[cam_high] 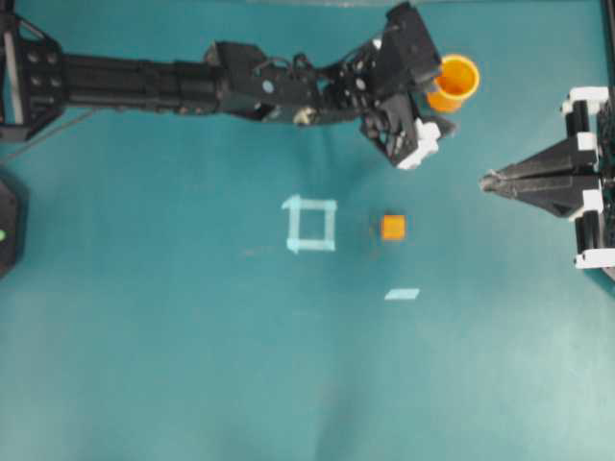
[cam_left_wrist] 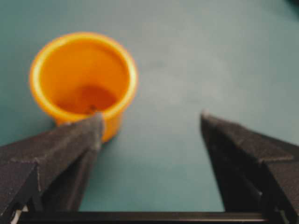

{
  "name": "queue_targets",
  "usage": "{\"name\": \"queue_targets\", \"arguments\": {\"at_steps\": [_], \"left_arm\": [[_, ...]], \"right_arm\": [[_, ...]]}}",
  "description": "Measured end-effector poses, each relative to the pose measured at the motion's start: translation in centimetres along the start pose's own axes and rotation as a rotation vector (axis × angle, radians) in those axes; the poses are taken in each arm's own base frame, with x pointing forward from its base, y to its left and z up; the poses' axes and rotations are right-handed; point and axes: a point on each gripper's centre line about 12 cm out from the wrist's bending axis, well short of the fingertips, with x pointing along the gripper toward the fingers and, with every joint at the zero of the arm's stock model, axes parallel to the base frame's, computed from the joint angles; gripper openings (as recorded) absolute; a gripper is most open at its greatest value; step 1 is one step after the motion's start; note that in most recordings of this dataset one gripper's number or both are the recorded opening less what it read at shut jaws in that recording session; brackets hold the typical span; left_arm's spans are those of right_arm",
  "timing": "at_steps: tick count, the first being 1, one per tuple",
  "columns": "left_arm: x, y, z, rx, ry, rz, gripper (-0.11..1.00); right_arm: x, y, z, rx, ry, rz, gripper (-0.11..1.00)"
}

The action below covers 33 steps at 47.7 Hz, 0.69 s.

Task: Move the cup toward the block with left arm.
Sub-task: 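Lower the open left gripper around the orange cup and close it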

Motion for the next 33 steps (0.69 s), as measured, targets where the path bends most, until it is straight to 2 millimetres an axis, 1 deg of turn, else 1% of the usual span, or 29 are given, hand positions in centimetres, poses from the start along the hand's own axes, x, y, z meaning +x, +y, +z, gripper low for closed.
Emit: {"name": "queue_targets", "arguments": {"at_steps": [16,19,27,33], "left_arm": [[0.0,1.5,0.1,-0.015,0.000,0.023,0.80],[0.1,1.9,-0.2,-0.018,0.005,0.029,0.80],[1.0,3.2,-1.8,-0.033,0.038,0.050,0.80],[1.6,3.5,-2.3,-0.040,0.044,0.053,0.80]], "right_arm": [[0.0,0.0,0.0,0.000,0.000,-0.002,0.00],[0.0,0.0,-0.1,-0.001,0.002,-0.002,0.00],[0.0,0.0,0.0,-0.003,0.000,-0.002,0.00],[0.0,0.0,-0.1,-0.003,0.002,-0.002,0.00]]}}
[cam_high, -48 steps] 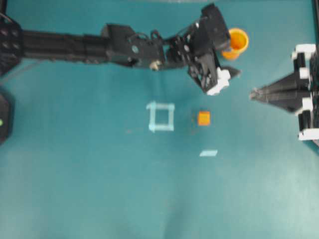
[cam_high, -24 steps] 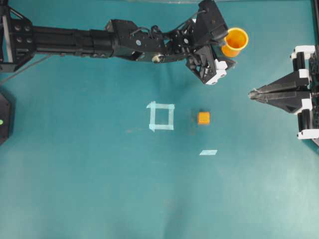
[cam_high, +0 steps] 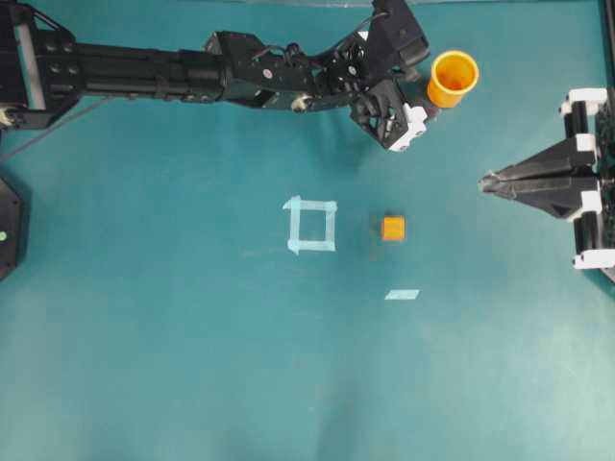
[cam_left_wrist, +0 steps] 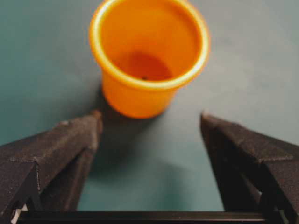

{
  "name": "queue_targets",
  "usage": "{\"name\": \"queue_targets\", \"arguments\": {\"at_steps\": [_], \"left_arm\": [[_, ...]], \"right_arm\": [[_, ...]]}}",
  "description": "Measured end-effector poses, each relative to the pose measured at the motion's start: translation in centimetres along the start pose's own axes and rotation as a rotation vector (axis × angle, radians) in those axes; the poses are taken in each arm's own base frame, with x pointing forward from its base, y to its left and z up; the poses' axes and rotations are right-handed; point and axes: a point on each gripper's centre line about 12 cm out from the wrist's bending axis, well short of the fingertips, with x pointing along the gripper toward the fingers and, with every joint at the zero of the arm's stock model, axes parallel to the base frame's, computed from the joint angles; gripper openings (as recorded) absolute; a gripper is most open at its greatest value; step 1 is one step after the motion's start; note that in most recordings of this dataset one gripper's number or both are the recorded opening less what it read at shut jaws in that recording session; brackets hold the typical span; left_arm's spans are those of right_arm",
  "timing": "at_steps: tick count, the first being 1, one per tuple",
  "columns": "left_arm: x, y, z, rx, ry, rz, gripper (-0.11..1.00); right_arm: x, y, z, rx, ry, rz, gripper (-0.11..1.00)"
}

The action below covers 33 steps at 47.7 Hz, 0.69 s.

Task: Move the cup toward the block with left arm.
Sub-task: 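Lower the open left gripper around the orange cup and close it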

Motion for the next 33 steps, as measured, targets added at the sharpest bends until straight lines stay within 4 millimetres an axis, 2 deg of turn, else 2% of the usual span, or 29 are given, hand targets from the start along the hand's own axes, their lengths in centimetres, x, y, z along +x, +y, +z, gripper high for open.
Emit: {"name": "queue_targets", "arguments": {"at_steps": [11,33], "left_arm": [[1.2,-0.1,0.9,0.003,-0.030,-0.004,0.80],[3.9,-0.7,1.2,0.006,-0.043,-0.014,0.80]], "right_arm": [[0.1,0.0,0.0,0.000,0.003,0.000,0.00],[0.2,0.0,-0.2,-0.002,0.009,0.000,0.00]]}}
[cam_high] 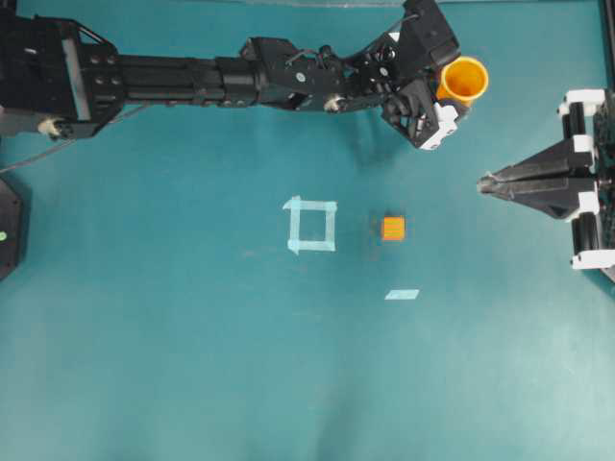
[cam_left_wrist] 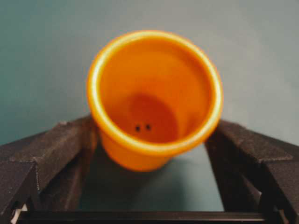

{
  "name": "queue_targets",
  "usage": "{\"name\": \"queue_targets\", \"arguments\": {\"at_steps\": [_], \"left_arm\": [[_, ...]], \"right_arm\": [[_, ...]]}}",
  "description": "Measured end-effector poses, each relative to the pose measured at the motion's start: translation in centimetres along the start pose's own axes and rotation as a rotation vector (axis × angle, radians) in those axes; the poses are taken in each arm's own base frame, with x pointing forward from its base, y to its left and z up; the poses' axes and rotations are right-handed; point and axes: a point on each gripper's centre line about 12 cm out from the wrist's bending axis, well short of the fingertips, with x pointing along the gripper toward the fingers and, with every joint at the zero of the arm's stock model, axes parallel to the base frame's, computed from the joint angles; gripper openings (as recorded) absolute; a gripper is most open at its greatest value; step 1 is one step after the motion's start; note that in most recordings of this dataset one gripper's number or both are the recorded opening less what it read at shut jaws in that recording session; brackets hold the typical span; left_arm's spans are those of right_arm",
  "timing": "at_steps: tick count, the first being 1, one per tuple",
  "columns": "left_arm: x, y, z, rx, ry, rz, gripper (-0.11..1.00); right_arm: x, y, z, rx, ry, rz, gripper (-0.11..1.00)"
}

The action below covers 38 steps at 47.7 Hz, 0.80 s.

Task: Move the cup toward the block with left arm.
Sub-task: 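Lower the open left gripper around the orange cup and close it, then carry the held cup with the left gripper down toward the orange block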

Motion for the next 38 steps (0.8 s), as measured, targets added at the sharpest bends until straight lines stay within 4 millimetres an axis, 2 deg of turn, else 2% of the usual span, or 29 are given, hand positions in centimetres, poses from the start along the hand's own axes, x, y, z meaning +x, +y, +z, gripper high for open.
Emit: {"name": "queue_targets", "arguments": {"at_steps": [16,23,33,38], "left_arm": [[1.1,-0.2,1.0,-0.001,-0.017,-0.003,0.77],[1.1,-0.2,0.5,0.002,0.026,0.003,0.62],[1.0,-0.5,0.0,0.018,0.045,0.000,0.62],[0.5,-1.0,0.3,0.021,0.050,-0.006,0.62]], "right_arm": [[0.0,0.0,0.0,0.001,0.000,0.002,0.00],[0.0,0.0,0.0,0.000,0.000,0.002,0.00],[0.2,0.0,-0.2,0.002,0.012,0.000,0.00],[0.3,0.0,-0.3,0.002,0.018,0.000,0.00]]}}
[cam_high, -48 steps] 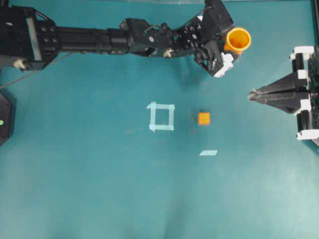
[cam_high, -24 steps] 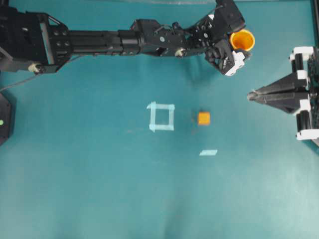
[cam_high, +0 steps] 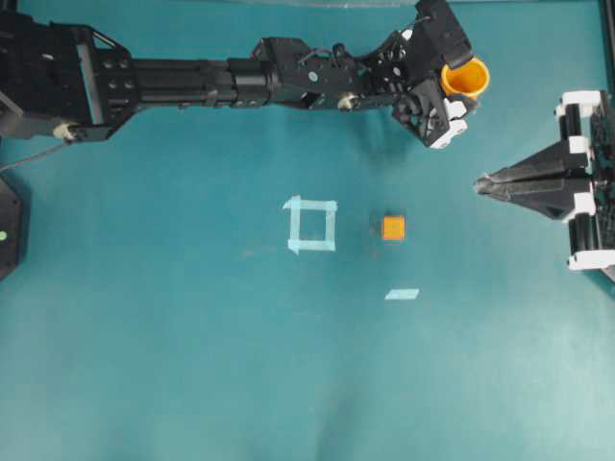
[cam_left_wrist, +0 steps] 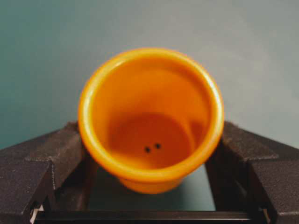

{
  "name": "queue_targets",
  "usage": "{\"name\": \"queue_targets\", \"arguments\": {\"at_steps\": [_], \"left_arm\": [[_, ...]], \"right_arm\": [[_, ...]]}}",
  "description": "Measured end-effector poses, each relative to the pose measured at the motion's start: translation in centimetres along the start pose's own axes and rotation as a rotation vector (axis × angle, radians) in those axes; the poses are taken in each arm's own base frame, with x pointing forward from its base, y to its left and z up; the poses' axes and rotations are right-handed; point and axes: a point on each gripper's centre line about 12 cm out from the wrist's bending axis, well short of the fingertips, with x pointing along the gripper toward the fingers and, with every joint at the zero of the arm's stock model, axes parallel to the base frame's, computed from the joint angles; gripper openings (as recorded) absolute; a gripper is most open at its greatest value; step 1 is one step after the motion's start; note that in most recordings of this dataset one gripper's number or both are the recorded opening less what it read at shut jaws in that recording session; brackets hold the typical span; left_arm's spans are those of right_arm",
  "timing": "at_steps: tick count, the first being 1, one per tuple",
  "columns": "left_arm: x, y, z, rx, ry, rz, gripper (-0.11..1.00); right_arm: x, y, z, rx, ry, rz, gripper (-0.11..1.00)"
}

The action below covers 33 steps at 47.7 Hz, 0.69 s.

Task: Move the cup toward the block with left arm.
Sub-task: 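Carry the held cup with the left gripper down toward the orange block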

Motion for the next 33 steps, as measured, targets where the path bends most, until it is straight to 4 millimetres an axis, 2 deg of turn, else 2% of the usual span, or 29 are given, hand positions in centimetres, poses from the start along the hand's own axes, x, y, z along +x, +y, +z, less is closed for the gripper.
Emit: {"name": "queue_targets", "arguments": {"at_steps": [7,15,19,26,33], "left_arm": [[-1.9,-1.9,0.8,0.018,0.018,-0.022,0.62],[-5.7,-4.3,2.2,0.040,0.030,-0.053,0.62],[-7.7,-4.6,2.8,0.043,0.027,-0.057,0.62],[-10.8,-4.5,2.5,0.052,0.035,-0.059,0.62],[-13.3,-5.3,1.6,0.074,-0.007,-0.085,0.62]], "right_arm": [[0.0,0.0,-0.1,0.005,0.008,0.000,0.00],[0.0,0.0,-0.1,0.006,0.009,0.002,0.00],[0.0,0.1,-0.2,0.006,0.011,0.003,0.00],[0.0,0.0,-0.1,0.006,0.009,0.002,0.00],[0.0,0.1,-0.1,0.006,0.008,0.003,0.00]]}}
